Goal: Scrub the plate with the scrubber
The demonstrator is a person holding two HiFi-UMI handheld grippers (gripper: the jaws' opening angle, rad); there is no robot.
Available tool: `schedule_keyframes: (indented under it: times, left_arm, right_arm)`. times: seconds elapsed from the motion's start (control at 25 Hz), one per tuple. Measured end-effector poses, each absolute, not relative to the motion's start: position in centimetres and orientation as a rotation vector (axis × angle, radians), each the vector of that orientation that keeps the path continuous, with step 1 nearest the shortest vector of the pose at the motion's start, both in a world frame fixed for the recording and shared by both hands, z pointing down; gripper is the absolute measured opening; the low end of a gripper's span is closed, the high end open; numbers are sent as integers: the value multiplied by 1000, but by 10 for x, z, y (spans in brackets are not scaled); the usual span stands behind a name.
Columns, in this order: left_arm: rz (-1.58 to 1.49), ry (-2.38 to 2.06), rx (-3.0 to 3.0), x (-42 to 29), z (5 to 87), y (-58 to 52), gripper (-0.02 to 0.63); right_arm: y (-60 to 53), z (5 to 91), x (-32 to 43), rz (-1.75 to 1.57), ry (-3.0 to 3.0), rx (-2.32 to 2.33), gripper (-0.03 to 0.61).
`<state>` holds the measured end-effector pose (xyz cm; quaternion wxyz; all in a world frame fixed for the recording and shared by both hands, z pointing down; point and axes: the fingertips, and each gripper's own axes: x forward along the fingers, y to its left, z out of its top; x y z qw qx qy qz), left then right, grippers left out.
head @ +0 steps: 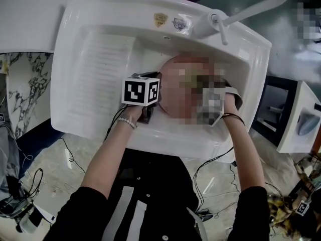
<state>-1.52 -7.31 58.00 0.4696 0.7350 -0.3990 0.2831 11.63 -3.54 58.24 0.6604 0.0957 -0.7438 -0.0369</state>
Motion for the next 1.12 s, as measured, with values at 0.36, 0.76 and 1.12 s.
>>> schedule_keyframes:
  times: [0.36,0.76,1.12]
  left_arm:
    - [697,-980,1806,-15,580,-73,12]
    - [705,-986,1813,-15,580,-73,12]
    - [713,-1003,1813,-17,581,-75,12]
  right_arm:
    - [21,574,137,148,-1534,81,78]
    - [76,551,113,559,-1556,-182,78]
    - [88,528,54,945,-1728,-311,78]
